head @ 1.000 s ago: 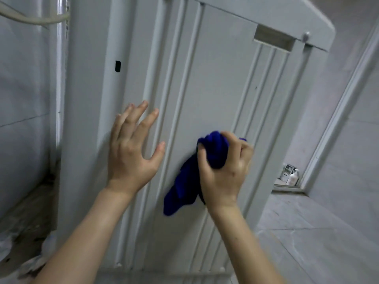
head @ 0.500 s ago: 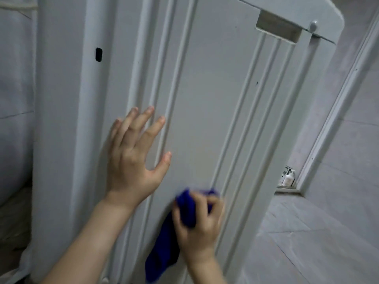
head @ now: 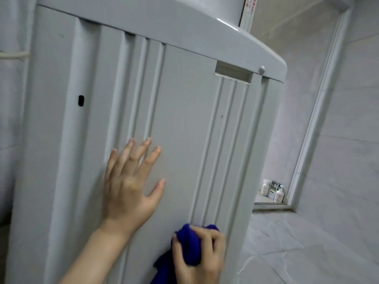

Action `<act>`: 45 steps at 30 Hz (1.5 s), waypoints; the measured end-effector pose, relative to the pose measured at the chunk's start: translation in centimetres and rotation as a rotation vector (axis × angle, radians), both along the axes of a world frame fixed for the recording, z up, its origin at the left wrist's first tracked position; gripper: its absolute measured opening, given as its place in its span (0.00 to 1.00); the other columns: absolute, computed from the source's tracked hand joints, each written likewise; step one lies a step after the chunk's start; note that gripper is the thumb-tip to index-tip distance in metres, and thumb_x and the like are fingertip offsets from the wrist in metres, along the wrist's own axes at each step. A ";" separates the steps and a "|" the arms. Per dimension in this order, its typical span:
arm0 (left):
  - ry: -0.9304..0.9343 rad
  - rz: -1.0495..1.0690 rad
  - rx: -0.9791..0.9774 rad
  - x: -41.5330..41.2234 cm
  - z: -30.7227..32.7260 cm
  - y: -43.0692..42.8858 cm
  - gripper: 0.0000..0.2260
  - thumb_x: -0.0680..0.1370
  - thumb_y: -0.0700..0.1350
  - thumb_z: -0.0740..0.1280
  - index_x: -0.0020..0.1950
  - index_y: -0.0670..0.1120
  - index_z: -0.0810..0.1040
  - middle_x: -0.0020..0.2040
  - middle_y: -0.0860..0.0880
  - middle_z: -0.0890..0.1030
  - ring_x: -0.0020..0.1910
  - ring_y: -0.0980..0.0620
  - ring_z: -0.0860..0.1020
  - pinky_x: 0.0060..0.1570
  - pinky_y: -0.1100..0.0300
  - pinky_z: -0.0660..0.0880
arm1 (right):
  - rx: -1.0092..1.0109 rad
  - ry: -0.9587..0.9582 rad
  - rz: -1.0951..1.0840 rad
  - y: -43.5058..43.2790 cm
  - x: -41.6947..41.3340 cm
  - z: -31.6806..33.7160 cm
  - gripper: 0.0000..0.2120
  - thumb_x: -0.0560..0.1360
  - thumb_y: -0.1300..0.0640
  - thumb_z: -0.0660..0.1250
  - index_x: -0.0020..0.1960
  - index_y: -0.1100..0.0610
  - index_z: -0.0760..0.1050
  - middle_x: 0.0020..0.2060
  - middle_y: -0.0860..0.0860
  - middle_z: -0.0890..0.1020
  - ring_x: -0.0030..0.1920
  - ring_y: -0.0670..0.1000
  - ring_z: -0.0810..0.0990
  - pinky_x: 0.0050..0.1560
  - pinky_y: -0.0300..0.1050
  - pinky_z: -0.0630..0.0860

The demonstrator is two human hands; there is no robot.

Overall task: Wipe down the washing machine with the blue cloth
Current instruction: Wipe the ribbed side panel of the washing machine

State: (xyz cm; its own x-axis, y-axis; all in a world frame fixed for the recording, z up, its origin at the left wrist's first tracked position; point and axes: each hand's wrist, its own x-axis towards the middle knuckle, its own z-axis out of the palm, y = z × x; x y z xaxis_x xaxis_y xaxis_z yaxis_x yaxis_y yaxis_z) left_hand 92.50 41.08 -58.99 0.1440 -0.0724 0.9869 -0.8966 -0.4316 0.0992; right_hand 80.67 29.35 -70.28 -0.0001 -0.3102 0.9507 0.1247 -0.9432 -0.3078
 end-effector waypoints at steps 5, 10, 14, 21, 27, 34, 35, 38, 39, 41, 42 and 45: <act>-0.017 -0.026 -0.031 -1.2 2.5 -1.9 0.29 0.73 0.53 0.65 0.74 0.48 0.71 0.76 0.46 0.69 0.76 0.41 0.63 0.77 0.42 0.54 | -0.013 -0.197 -0.037 -3.4 -0.4 21.0 0.16 0.69 0.51 0.76 0.53 0.56 0.77 0.49 0.52 0.72 0.51 0.56 0.75 0.56 0.44 0.72; 0.004 -0.009 -0.089 -1.2 3.4 -3.1 0.28 0.73 0.53 0.64 0.73 0.48 0.73 0.76 0.46 0.69 0.76 0.40 0.63 0.77 0.43 0.54 | -0.078 -0.075 -0.149 -5.6 0.7 32.5 0.16 0.72 0.45 0.71 0.51 0.55 0.75 0.49 0.49 0.69 0.48 0.56 0.74 0.54 0.51 0.73; 0.001 -0.012 -0.090 -0.5 2.7 -3.2 0.27 0.74 0.52 0.65 0.73 0.48 0.73 0.76 0.46 0.68 0.77 0.41 0.63 0.78 0.47 0.52 | -0.129 -0.056 -0.175 -6.7 1.6 32.6 0.17 0.72 0.43 0.69 0.50 0.56 0.75 0.48 0.49 0.69 0.46 0.57 0.75 0.49 0.50 0.75; 0.013 -0.028 -0.118 -0.7 2.4 -3.1 0.27 0.73 0.50 0.67 0.72 0.47 0.74 0.75 0.46 0.69 0.76 0.41 0.64 0.79 0.50 0.51 | -0.122 -0.066 -0.172 -6.5 1.4 30.3 0.15 0.72 0.45 0.70 0.48 0.56 0.75 0.51 0.53 0.73 0.47 0.57 0.76 0.51 0.54 0.76; 0.016 -0.051 -0.126 -0.9 2.1 -3.0 0.26 0.73 0.50 0.67 0.72 0.46 0.74 0.75 0.45 0.70 0.76 0.40 0.64 0.75 0.41 0.60 | -0.066 -0.060 -0.155 -6.0 1.3 18.8 0.12 0.72 0.49 0.73 0.47 0.57 0.78 0.46 0.54 0.72 0.50 0.59 0.76 0.52 0.49 0.74; 0.018 -0.043 -0.081 -0.5 1.4 -2.5 0.27 0.73 0.49 0.68 0.72 0.47 0.74 0.75 0.46 0.70 0.76 0.40 0.64 0.74 0.41 0.61 | -0.026 0.099 -0.157 -4.5 -0.1 -2.8 0.11 0.64 0.53 0.77 0.44 0.47 0.79 0.45 0.44 0.71 0.45 0.51 0.76 0.52 0.44 0.74; 0.023 -0.047 -0.076 -0.6 1.3 -2.5 0.26 0.73 0.49 0.67 0.71 0.47 0.74 0.75 0.46 0.70 0.76 0.41 0.64 0.74 0.41 0.61 | -0.014 0.129 -0.156 -4.1 0.0 -4.6 0.14 0.61 0.58 0.78 0.41 0.44 0.77 0.46 0.39 0.69 0.45 0.46 0.73 0.53 0.42 0.72; 0.028 -0.052 -0.056 -0.7 1.4 -2.2 0.26 0.73 0.51 0.66 0.71 0.48 0.74 0.75 0.47 0.70 0.76 0.41 0.64 0.73 0.39 0.63 | 0.088 0.094 -0.125 -3.7 0.1 -5.5 0.22 0.58 0.72 0.71 0.35 0.46 0.71 0.38 0.38 0.70 0.42 0.43 0.65 0.53 0.35 0.63; 0.023 -0.049 -0.049 -0.7 1.6 -2.1 0.26 0.73 0.51 0.65 0.72 0.48 0.74 0.75 0.48 0.70 0.76 0.41 0.64 0.72 0.39 0.64 | 0.019 0.158 -0.153 -3.3 -0.3 -4.6 0.16 0.61 0.69 0.69 0.34 0.48 0.72 0.36 0.39 0.70 0.41 0.44 0.65 0.51 0.34 0.63; 0.005 -0.041 -0.043 -0.8 1.9 -1.9 0.26 0.74 0.51 0.65 0.72 0.49 0.73 0.75 0.49 0.70 0.76 0.43 0.64 0.74 0.41 0.63 | -0.161 0.141 -0.211 -2.8 -0.6 -1.7 0.05 0.66 0.59 0.65 0.31 0.54 0.77 0.37 0.39 0.71 0.42 0.43 0.66 0.49 0.33 0.66; -0.002 -0.037 -0.044 -0.8 2.2 -1.7 0.26 0.74 0.51 0.64 0.72 0.49 0.73 0.76 0.49 0.69 0.76 0.43 0.64 0.75 0.42 0.61 | -0.154 0.064 -0.150 -2.4 -0.9 0.8 0.05 0.67 0.57 0.67 0.33 0.54 0.79 0.39 0.42 0.73 0.44 0.44 0.70 0.50 0.34 0.68; 0.017 -0.006 -0.066 -0.6 3.4 -0.7 0.27 0.74 0.52 0.64 0.73 0.49 0.72 0.76 0.49 0.69 0.77 0.43 0.63 0.77 0.46 0.57 | -0.105 -0.129 -0.024 -1.5 0.1 11.7 0.10 0.69 0.50 0.74 0.46 0.55 0.82 0.45 0.52 0.74 0.47 0.54 0.77 0.52 0.46 0.75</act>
